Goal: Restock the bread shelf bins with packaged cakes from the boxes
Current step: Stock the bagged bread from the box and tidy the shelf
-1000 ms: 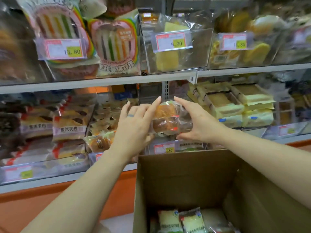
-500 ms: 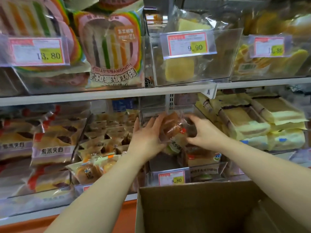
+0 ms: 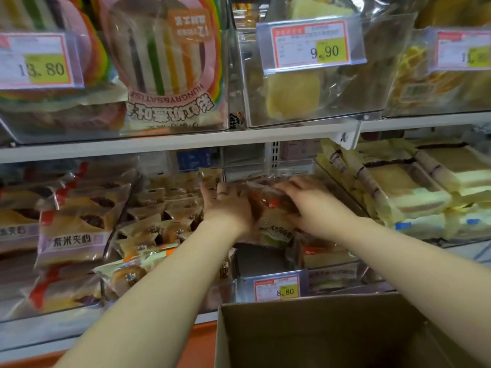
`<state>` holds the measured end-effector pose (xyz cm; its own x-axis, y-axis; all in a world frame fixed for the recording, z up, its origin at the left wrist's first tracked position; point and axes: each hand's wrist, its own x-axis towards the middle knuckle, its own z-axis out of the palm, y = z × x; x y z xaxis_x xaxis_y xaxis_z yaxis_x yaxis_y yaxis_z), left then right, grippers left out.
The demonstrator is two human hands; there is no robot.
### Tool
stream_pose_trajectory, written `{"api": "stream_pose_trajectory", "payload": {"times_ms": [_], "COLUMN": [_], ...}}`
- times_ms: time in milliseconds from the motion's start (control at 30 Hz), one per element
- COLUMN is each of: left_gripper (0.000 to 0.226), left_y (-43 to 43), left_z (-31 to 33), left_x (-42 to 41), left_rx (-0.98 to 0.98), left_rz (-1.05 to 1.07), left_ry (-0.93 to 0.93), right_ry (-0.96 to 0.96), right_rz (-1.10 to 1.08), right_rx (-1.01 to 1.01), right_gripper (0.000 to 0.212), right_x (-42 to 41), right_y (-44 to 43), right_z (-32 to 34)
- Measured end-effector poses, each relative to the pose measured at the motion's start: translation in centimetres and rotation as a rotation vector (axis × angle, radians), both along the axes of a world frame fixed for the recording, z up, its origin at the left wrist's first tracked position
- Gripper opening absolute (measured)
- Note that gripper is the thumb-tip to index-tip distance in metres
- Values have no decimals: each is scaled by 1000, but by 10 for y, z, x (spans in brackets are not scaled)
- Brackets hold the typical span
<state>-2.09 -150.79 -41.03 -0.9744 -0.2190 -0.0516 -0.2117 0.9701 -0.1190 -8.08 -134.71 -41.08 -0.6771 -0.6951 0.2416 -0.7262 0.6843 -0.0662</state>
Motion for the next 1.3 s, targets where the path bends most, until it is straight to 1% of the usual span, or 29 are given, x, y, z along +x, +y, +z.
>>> {"api": "stream_pose_trajectory", "payload": {"times_ms": [67, 100, 167, 233, 367, 500, 567, 667, 800, 867, 933, 1000, 1067, 1167, 1233, 1300], "left_gripper": [106, 105, 94, 77, 48, 39, 37, 38, 37, 36, 36, 37, 37, 37, 37, 37], "left_y": [-4, -8, -15, -16, -12, -15, -17, -21, -25, -26, -28, -28, -29, -29, -29, -28], "left_z": [13, 18, 19, 11, -4, -11, -14, -13, -18, -20, -22, -23, -22, -23, -23, -22], "left_x": [8, 16, 37, 61, 90, 104, 108, 106, 105, 105, 106, 107, 108, 107, 106, 106], "left_rx": [137, 198, 276, 292, 307, 321, 335, 349, 376, 382, 388, 393, 391, 378, 374, 386], "left_rz": [46, 61, 75, 80, 39, 5, -12, -37, -50, -63, -72, -77, -85, -93, -89, -83], "left_ry": [38, 87, 210, 289, 326, 367, 371, 388, 394, 391, 390, 384, 391, 397, 393, 392], "right_ry": [60, 83, 115, 107, 98, -29, -63, 1, 88, 100, 71, 18, -67, -126, -192, -245], "right_rz": [-7, -6, -8, -10, -3, -60, -61, -89, -174, -199, -183, -146, -125, -92, -57, -31], "right_rx": [2, 5, 39, 113, 241, 277, 309, 396, 380, 386, 432, 473, 405, 243, 218, 238], "right_gripper": [65, 64, 66, 70, 73, 79, 83, 86, 80, 76, 76, 83, 88, 82, 78, 74], "right_x": [3, 4, 4, 4, 5, 8, 10, 10, 6, 5, 5, 8, 12, 22, 30, 31], "right_y": [-6, -9, -15, -21, -33, -38, -42, -51, -65, -72, -75, -69, -57, -48, -55, -66], "right_z": [-5, -6, -8, -8, -13, -11, -12, -19, -34, -36, -34, -29, -18, -8, -14, -27]}}
